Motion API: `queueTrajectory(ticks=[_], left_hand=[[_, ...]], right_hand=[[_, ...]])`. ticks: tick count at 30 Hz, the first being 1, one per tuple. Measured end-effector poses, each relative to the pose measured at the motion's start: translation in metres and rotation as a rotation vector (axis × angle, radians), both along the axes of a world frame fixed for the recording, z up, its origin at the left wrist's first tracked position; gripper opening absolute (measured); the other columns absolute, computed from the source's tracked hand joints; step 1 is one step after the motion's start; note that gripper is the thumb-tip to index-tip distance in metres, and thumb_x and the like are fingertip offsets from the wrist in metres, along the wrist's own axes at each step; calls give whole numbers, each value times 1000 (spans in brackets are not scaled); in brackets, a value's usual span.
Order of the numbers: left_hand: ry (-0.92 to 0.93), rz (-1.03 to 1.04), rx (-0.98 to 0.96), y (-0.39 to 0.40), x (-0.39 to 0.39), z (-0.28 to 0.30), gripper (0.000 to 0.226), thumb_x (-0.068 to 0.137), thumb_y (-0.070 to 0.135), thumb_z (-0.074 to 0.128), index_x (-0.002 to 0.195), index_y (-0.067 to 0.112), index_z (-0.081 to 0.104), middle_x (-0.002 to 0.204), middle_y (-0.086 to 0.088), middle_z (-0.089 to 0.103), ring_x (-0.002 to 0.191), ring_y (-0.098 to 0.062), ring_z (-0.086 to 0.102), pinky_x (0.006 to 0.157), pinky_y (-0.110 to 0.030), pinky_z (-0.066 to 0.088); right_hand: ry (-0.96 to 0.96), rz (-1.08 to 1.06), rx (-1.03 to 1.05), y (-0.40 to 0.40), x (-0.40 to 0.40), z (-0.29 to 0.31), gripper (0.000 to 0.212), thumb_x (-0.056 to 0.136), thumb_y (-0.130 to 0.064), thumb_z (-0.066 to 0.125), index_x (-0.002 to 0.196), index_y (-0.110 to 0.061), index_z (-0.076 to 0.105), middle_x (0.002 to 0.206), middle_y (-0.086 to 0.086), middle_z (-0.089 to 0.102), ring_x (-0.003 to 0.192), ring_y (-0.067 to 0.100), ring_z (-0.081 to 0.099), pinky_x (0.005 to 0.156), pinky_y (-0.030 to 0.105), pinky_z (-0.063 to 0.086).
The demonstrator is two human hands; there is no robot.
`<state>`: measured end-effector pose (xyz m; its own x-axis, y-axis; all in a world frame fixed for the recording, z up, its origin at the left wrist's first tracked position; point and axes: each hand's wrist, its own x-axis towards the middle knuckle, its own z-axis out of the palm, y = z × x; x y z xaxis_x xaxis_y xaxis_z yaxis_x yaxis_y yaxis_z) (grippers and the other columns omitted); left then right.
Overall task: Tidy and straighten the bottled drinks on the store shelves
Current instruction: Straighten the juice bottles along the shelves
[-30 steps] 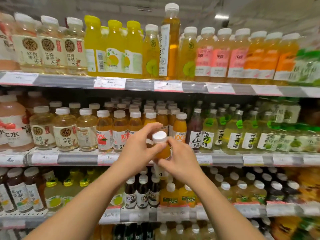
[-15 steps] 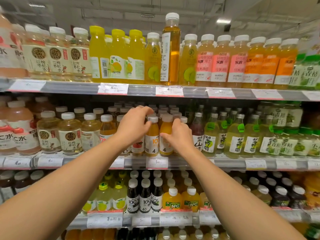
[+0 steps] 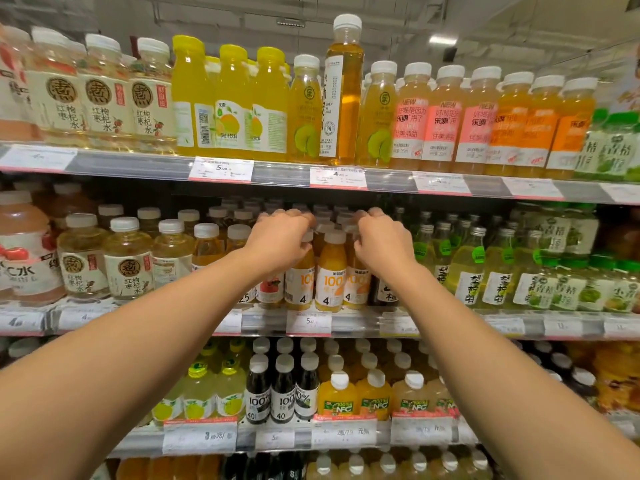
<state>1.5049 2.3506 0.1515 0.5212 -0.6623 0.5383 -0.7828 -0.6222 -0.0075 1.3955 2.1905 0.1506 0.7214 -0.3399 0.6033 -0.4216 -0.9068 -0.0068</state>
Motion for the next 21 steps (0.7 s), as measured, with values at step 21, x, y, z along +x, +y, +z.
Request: queueTrajectory(ticks=[21], left_hand=[[225,-60,18,-7,30,4,52,92,20,64,137,44,51,139,0,57,133,-30,45,105,-46,47]], right_hand=[[206,152,134,-32,4,18,37,99,-26,63,134,-13,59,124,8,62,125,27,53,93,31,46]])
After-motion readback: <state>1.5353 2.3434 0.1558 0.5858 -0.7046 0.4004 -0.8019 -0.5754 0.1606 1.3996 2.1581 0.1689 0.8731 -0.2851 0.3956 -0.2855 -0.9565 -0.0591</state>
